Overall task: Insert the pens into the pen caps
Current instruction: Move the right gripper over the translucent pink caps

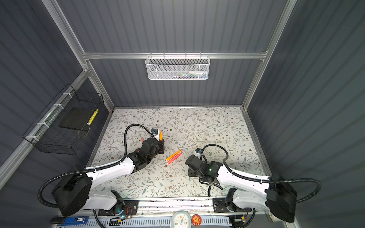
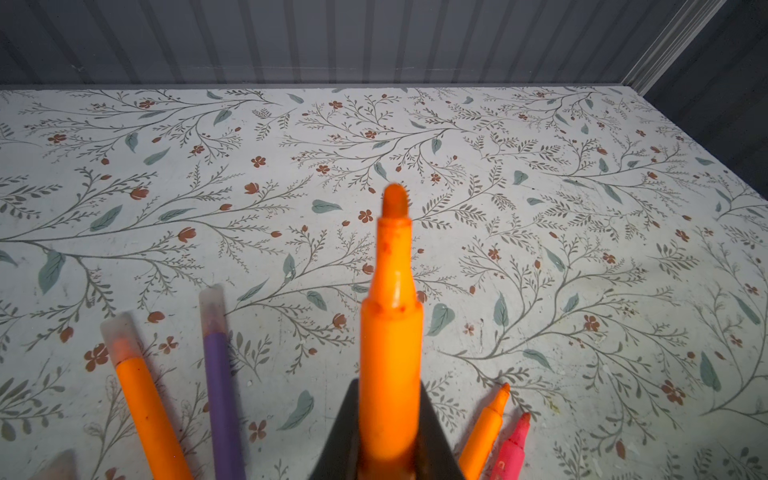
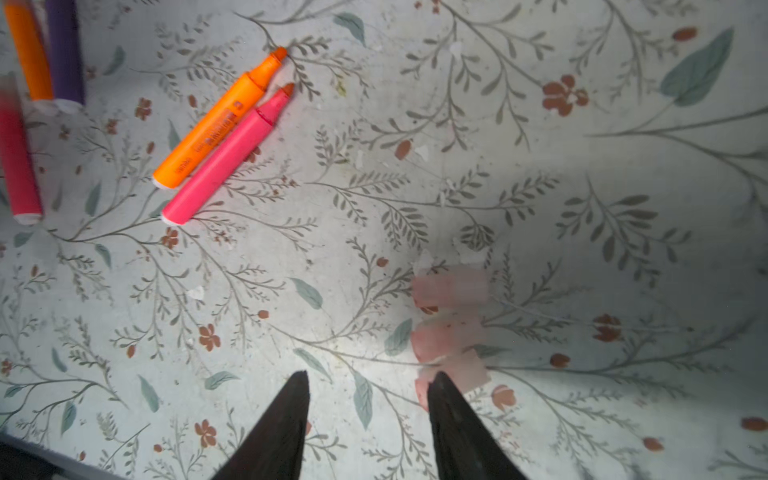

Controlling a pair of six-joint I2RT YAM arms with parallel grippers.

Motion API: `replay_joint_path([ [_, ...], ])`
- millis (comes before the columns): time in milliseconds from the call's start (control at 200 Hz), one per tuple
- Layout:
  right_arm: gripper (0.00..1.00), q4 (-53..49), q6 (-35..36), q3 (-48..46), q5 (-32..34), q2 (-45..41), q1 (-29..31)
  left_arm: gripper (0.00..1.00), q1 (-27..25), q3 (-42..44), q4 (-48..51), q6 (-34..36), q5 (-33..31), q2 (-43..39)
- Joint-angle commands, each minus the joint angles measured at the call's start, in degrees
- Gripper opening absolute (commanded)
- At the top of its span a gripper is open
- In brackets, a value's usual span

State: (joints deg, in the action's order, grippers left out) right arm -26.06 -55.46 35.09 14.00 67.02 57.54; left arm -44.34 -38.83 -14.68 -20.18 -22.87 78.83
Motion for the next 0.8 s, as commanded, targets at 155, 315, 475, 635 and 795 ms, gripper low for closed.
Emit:
replay_joint_path([
  [155,0.40,-2.8,-4.8,-4.5,1.7,0.1,0.1,0.00,-0.3,0.2,-1.5,0.3,1.5,-0.5],
  [315,0.38,-2.2,-5.8,-6.3,1.3,-0.6,0.1,0.00,-0.4,-0.2,-1.2,0.3,1.5,0.2],
  [475,0.38,-1.7,-5.4,-5.9,1.3,1.3,0.1,0.00,-0.4,-0.3,-1.1,0.4,1.5,0.2],
  [635,0.38,-0.9,-4.9,-4.8,1.0,3.7,0.1,0.00,-0.4,-0.3,-1.1,0.4,1.6,0.1],
  [795,0.38,-0.6,-4.7,-4.3,1.1,5.0,0.1,0.00,-0.3,-0.3,-1.1,0.5,1.8,0.2],
])
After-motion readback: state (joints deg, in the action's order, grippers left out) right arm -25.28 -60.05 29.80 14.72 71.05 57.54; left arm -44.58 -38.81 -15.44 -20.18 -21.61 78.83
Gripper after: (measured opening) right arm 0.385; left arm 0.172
